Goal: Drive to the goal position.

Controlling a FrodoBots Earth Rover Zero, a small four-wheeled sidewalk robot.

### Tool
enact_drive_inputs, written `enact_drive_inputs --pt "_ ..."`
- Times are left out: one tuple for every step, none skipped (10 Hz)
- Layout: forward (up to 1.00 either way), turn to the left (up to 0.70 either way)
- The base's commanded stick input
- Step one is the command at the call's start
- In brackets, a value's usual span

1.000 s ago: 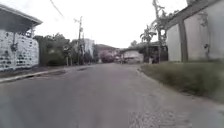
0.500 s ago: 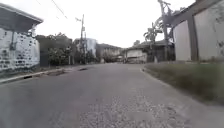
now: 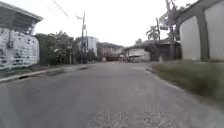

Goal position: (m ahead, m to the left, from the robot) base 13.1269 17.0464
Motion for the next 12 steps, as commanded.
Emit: enact_drive_inputs --pt "1.0 0.02" --pt "1.0 0.02" --pt "1.0 0.02" --pt "1.0 0.02" --pt "1.0 0.02" --pt "1.0 0.02" --pt "1.0 0.02" --pt "1.0 0.02" --pt "1.0 0.02" --pt "1.0 -0.23" --pt "1.0 -0.38" --pt "1.0 -0.38"
